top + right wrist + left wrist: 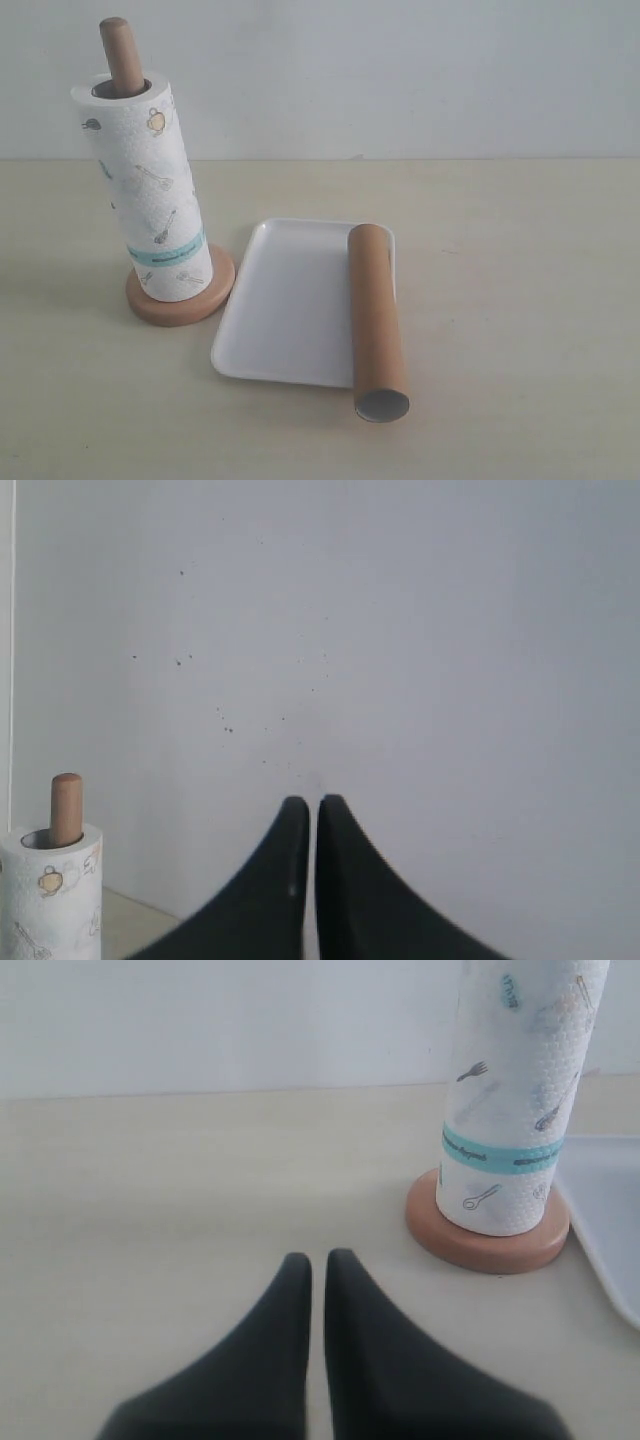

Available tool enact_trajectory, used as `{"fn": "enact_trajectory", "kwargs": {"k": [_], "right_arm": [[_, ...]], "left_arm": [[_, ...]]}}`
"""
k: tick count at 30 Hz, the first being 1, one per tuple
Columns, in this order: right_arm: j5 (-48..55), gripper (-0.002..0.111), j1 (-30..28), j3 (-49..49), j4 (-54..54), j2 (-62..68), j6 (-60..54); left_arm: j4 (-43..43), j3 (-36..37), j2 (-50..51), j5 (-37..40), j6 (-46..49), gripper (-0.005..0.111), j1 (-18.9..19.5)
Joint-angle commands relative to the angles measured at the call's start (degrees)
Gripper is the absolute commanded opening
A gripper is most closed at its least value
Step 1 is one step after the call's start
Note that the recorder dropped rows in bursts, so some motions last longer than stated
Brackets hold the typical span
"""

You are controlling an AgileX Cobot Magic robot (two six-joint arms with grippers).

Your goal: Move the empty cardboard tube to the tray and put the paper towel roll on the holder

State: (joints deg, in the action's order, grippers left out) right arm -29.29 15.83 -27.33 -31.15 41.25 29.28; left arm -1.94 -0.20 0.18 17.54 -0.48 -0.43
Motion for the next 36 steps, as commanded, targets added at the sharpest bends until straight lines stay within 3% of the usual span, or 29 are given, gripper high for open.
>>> {"fn": "enact_trajectory", "kwargs": {"k": [1,10,25,36], "right_arm": [[6.1,0.002,3.9,-0.1,8.3,0.0,-9.6],[14.1,0.002,10.3,-0.1,20.5,0.0,-25.2],[26.1,0.002,11.0,0.2,22.7,-0.1,-28.8],[23.1,0.002,-5.6,17.3,22.7,-16.9,-26.1]], "left_arm": [[0.5,0.2,-0.2,0.1,0.1,0.004,-0.3],[0.5,0.2,-0.2,0.1,0.1,0.004,-0.3],[0.5,0.2,-0.2,0.1,0.1,0.004,-0.3],[0.5,0.2,-0.2,0.1,0.1,0.004,-0.3]]}}
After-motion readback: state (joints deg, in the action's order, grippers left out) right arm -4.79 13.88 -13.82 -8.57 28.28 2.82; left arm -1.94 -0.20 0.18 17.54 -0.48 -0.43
